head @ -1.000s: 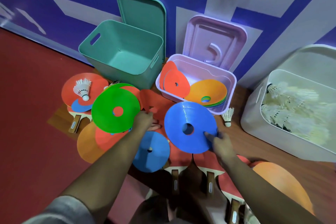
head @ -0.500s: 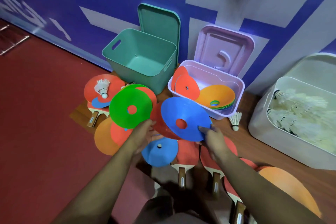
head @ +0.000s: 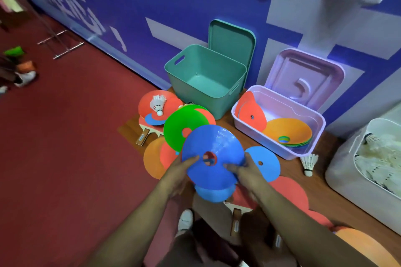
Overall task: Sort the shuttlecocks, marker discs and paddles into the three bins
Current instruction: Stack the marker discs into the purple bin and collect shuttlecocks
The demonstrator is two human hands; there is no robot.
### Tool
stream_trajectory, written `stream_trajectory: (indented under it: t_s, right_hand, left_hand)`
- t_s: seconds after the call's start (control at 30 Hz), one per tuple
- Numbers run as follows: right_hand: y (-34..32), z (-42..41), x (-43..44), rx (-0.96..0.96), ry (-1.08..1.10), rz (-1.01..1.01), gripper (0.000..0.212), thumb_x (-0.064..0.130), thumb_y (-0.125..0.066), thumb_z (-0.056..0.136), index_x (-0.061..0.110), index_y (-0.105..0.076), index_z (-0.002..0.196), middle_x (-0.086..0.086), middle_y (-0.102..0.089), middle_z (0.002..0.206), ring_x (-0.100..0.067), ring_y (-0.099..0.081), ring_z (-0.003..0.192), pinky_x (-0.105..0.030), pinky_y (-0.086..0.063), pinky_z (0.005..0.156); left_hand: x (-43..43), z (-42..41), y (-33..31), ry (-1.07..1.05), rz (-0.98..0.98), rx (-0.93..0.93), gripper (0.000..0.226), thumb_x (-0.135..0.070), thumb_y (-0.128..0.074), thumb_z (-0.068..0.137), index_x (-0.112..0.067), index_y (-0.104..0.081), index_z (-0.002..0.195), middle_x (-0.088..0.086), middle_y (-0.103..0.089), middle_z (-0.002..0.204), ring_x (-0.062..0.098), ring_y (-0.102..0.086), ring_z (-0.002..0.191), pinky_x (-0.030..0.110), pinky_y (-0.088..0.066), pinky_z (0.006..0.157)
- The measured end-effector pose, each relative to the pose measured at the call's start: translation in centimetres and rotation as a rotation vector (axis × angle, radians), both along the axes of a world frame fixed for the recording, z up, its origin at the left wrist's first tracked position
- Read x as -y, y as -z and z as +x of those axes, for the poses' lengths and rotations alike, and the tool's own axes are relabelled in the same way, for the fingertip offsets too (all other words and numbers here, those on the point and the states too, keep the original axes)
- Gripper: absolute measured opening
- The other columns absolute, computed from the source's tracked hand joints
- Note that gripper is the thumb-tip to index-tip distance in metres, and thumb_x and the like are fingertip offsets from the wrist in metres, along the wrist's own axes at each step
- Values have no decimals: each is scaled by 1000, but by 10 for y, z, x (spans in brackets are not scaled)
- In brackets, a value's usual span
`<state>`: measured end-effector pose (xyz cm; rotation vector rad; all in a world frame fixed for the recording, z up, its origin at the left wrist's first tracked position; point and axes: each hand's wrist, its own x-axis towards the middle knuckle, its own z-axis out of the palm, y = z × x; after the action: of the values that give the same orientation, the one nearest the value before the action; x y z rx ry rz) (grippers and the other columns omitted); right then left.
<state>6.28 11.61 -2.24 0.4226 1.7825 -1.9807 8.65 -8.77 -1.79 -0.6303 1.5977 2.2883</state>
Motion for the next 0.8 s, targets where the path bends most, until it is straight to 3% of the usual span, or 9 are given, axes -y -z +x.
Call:
stream_trajectory:
  t_s: [0.13, 0.23, 0.33, 0.43, 0.5, 0.6, 0.63, 0.7, 0.8]
  right_hand:
    - [5, -23, 22, 15, 76, 24, 29, -2, -61, 87, 13, -63, 112, -7, -73, 108, -23, -70, 95, -38, -57, 78]
    - [5, -41, 40, -7, 127, 61, 28, -9, -56, 86, 14, -68, 98, 3, -77, 90, -16, -71, 84, -27, -57, 66]
    - [3, -64, 54, -31, 197, 58, 29, -5, -61, 85, 14, -66, 107, -5, -74, 106, -21, -70, 95, -38, -57, 79]
    - [-4, -88, 52, -67, 297, 58, 37, 5, -68, 79, 9, -62, 115, -8, -71, 113, -25, -68, 102, -44, -55, 87]
    - [-12, -102, 42, -84, 379, 91, 40, 6, -71, 79, 2, -54, 116, -10, -69, 109, -25, -68, 94, -37, -59, 78]
    - [-24, -120, 17, -101, 543, 233, 38, 2, -66, 87, 7, -43, 117, -4, -59, 97, -14, -59, 79, -17, -52, 56]
    - [-27, -126, 7, -91, 568, 266, 36, 5, -65, 88, 8, -44, 117, -3, -59, 98, -16, -60, 81, -20, -54, 59]
    - [-27, -138, -12, -48, 578, 311, 35, 18, -65, 81, 8, -53, 113, -9, -65, 104, -28, -65, 92, -40, -59, 74]
    - [-13, -155, -43, 18, 577, 356, 42, 25, -61, 66, 4, -61, 102, -15, -70, 104, -37, -67, 99, -58, -55, 83]
  left_hand:
    - [36, -27, 8, 82, -76, 15, 53, -22, -68, 80, -9, -57, 130, 9, -68, 122, 23, -67, 109, 38, -54, 92]
    - [60, -53, 11, 160, -211, -48, 47, -26, -65, 83, -17, -60, 128, 1, -66, 126, 20, -62, 117, 42, -48, 100]
    - [71, -91, 4, 228, -301, -127, 60, -28, -56, 74, -23, -54, 133, -7, -63, 128, 10, -60, 114, 33, -50, 95]
    - [61, -141, -15, 284, -115, -119, 60, -24, -60, 65, -24, -55, 124, -4, -64, 119, 13, -59, 104, 31, -47, 86]
    - [45, -175, -25, 394, 5, -142, 54, -25, -64, 62, -25, -58, 116, -2, -65, 113, 17, -58, 104, 37, -43, 88]
    - [9, -215, -38, 533, 8, -181, 38, -18, -61, 73, -25, -61, 111, 0, -66, 108, 18, -57, 102, 38, -43, 92]
    - [-5, -226, -45, 561, -6, -193, 33, -16, -58, 80, -24, -60, 112, -1, -66, 108, 17, -58, 101, 37, -44, 92]
    - [-33, -247, -52, 636, -43, -240, 26, -20, -57, 87, -27, -62, 112, -3, -68, 113, 17, -61, 106, 37, -45, 96]
    - [-67, -272, -51, 714, -78, -252, 40, -44, -64, 76, -31, -64, 114, -2, -68, 122, 20, -61, 119, 42, -44, 106]
